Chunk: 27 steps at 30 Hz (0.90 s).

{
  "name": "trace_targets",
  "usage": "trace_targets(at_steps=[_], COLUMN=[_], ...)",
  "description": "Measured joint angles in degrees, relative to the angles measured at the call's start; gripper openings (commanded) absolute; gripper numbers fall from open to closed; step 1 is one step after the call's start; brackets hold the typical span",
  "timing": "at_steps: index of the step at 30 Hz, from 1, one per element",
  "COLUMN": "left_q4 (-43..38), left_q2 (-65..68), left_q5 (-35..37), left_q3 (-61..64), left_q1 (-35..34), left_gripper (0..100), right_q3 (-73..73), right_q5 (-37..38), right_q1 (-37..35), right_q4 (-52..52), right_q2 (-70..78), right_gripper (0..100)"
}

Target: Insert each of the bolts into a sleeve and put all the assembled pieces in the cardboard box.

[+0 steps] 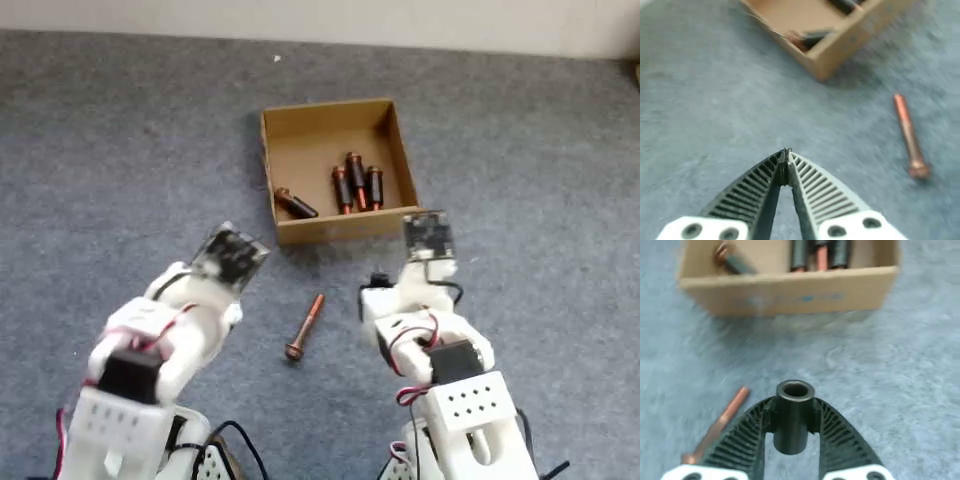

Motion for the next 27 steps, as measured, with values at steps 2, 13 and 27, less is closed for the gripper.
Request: trace_targets(at_steps=[2,13,27], left_q4=[0.0,0.0,-9.4], left_q2=[7.1,35.2,62.7], left_q5=[0.0,8.4,19.1], left_q3=[-2.3,-12.7,-22.3], left_q1=[1.9,11.6,19.9], left_gripper=[14,18,18], right_q3=[0.0,0.0,0.0], right_q5=[-1.1,-1.7,-1.8], right_q1=[2.9,15.6,16.0], right_q4=[-1.3,-7.2,-7.2], right_q2=[0.0,0.0,0.0], right_gripper=[0.5,0.5,0.5])
